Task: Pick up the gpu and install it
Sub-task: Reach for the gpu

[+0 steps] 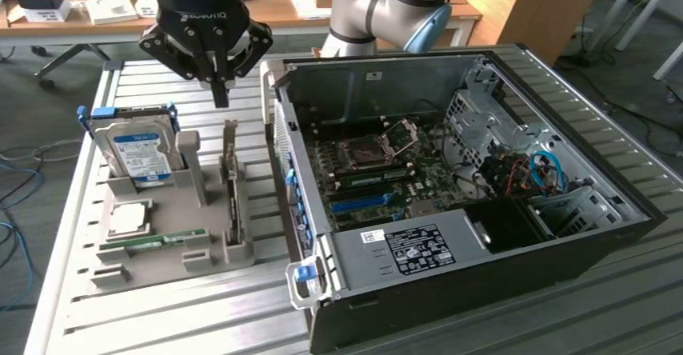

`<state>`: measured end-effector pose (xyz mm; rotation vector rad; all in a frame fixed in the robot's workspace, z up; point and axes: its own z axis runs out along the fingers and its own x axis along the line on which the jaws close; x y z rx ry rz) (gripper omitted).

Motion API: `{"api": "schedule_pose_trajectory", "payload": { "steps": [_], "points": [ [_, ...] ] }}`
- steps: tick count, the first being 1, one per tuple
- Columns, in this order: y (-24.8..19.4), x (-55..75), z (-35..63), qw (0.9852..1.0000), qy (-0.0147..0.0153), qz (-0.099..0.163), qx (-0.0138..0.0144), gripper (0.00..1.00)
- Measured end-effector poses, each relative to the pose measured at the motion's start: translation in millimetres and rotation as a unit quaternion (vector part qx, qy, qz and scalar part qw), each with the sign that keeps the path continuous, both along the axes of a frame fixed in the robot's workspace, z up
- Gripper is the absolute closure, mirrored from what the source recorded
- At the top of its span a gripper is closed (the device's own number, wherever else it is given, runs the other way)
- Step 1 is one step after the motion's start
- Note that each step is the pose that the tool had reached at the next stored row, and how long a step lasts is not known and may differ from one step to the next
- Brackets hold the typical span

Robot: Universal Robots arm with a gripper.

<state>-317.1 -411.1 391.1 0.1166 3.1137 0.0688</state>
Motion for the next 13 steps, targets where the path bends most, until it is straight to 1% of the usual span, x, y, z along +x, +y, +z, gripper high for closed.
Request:
{"api": "schedule_pose_trajectory", "payload": {
  "steps": [13],
  "points": [
    [-15.1,-3.8,0.0,1.0000,0.0000,0.000,0.0000,0.89]
  ]
}}
